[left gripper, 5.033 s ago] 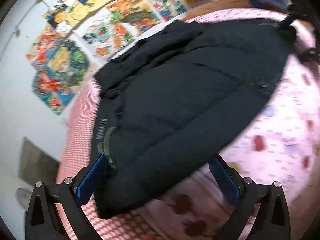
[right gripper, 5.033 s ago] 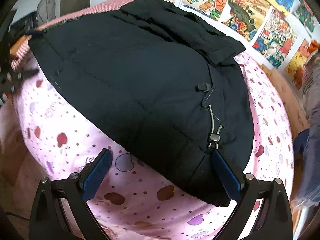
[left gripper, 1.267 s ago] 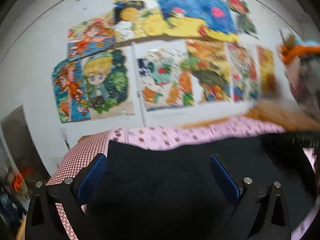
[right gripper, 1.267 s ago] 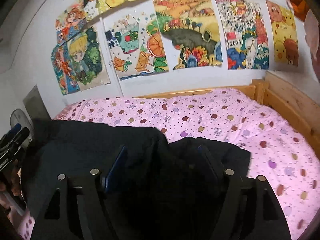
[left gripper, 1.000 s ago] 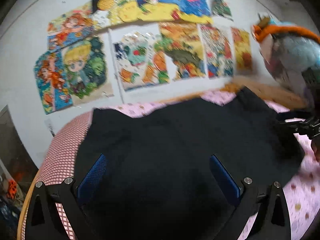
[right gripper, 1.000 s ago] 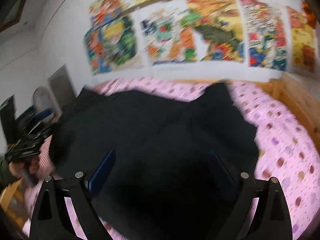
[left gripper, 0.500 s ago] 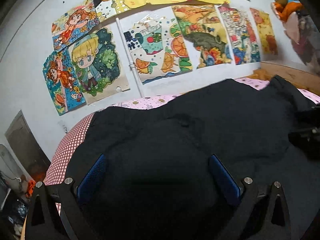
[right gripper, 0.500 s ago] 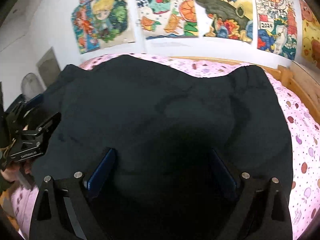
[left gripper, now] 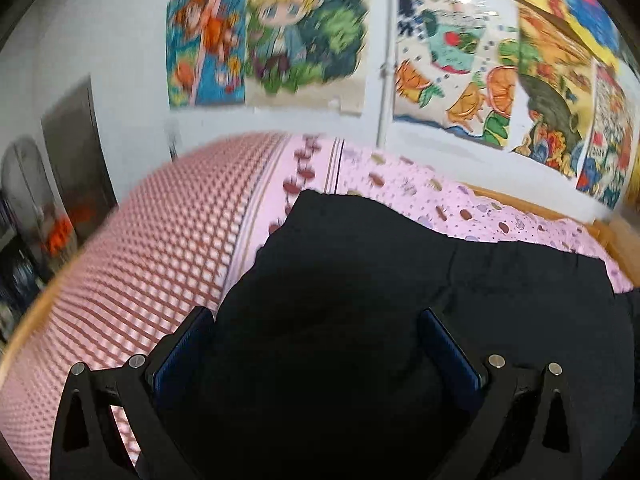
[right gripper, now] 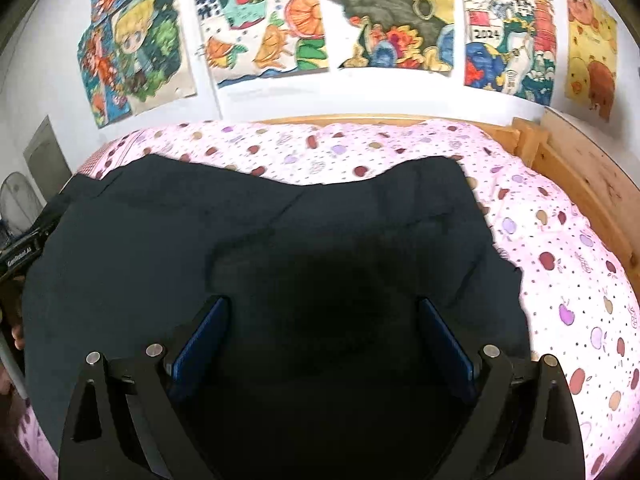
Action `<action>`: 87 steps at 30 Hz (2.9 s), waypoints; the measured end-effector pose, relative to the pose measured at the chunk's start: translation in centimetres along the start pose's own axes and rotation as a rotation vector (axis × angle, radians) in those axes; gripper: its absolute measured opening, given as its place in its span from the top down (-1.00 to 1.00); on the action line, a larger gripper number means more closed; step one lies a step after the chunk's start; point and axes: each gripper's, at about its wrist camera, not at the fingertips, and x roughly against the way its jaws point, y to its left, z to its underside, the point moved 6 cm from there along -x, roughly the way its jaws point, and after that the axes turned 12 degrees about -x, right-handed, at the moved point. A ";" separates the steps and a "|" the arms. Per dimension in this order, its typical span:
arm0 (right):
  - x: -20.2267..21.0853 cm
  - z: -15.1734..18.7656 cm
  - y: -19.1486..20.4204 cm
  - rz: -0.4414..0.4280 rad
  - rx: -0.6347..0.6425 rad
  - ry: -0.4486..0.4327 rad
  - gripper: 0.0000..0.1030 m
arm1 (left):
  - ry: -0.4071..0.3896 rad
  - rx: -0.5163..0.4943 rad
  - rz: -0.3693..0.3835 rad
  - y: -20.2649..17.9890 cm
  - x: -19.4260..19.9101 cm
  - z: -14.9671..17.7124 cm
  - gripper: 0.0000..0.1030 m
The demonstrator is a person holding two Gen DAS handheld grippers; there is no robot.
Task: Fold large clothes
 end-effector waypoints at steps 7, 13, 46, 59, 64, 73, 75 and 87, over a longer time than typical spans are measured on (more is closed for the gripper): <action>-3.5 1.1 -1.0 -0.078 -0.070 0.032 -0.89 | 0.085 0.019 0.110 -0.8 -4.2 1.1 -1.00; -4.0 1.8 -1.1 -0.119 -0.087 -0.017 -0.95 | 0.062 0.019 0.114 -1.1 -4.3 1.6 -1.00; 5.5 2.5 -7.1 0.048 -0.070 -0.095 -0.95 | 0.028 -0.172 0.034 1.9 3.3 3.6 -1.00; 5.1 4.1 -10.2 -0.100 -0.144 0.038 -0.95 | 0.136 -0.148 0.325 5.5 3.0 5.8 -1.00; 2.6 4.3 -9.9 -0.149 -0.168 0.100 -0.95 | 0.155 -0.135 0.411 5.3 1.5 6.1 -1.00; -1.9 4.7 -10.1 -0.260 -0.230 0.181 -0.98 | 0.323 -0.025 0.685 5.1 -3.1 7.4 -1.00; -2.7 4.9 -10.1 -0.274 -0.257 0.175 -0.98 | 0.323 -0.006 0.718 5.0 -3.4 8.0 -1.00; -3.1 7.0 -8.7 -0.502 -0.276 0.183 -0.99 | 0.330 -0.075 0.778 2.9 -2.9 8.6 -1.00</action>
